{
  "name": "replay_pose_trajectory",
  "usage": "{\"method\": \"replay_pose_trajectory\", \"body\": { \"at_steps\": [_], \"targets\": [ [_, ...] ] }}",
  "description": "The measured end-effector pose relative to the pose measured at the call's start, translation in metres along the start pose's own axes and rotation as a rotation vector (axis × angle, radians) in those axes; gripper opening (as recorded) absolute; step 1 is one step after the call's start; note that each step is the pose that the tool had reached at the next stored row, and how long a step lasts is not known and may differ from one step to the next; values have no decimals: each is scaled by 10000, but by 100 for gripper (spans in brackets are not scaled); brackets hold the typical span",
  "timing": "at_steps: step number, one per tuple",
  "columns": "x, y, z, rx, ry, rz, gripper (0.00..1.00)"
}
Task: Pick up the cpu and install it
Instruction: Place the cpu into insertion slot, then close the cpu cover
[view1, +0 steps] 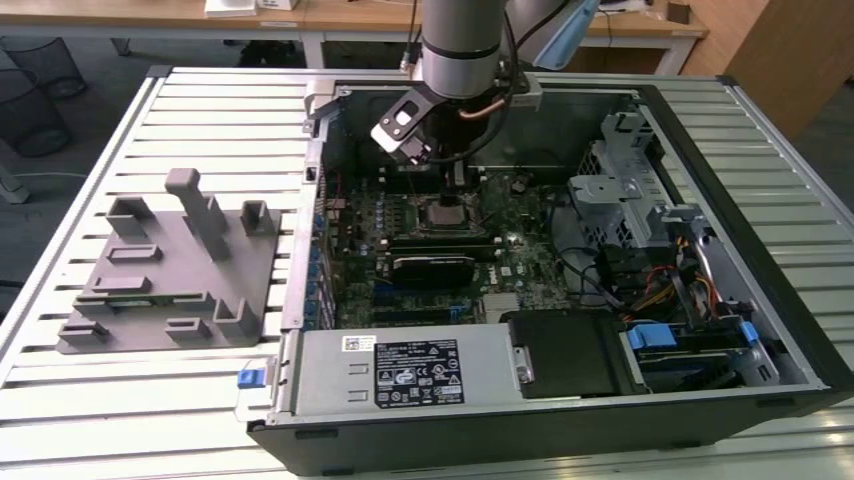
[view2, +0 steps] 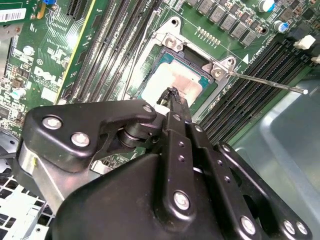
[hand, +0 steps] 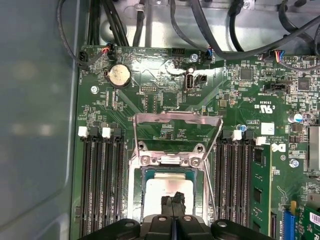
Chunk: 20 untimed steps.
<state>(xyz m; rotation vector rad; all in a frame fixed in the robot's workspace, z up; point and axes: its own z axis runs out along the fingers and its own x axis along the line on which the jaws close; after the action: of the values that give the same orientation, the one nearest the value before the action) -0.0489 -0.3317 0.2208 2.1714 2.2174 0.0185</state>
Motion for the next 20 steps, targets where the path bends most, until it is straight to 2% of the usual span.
{"method": "replay_pose_trajectory", "body": {
  "at_steps": [20],
  "targets": [
    [-1, 2, -58, 0, 0, 0, 11]
  ]
}}
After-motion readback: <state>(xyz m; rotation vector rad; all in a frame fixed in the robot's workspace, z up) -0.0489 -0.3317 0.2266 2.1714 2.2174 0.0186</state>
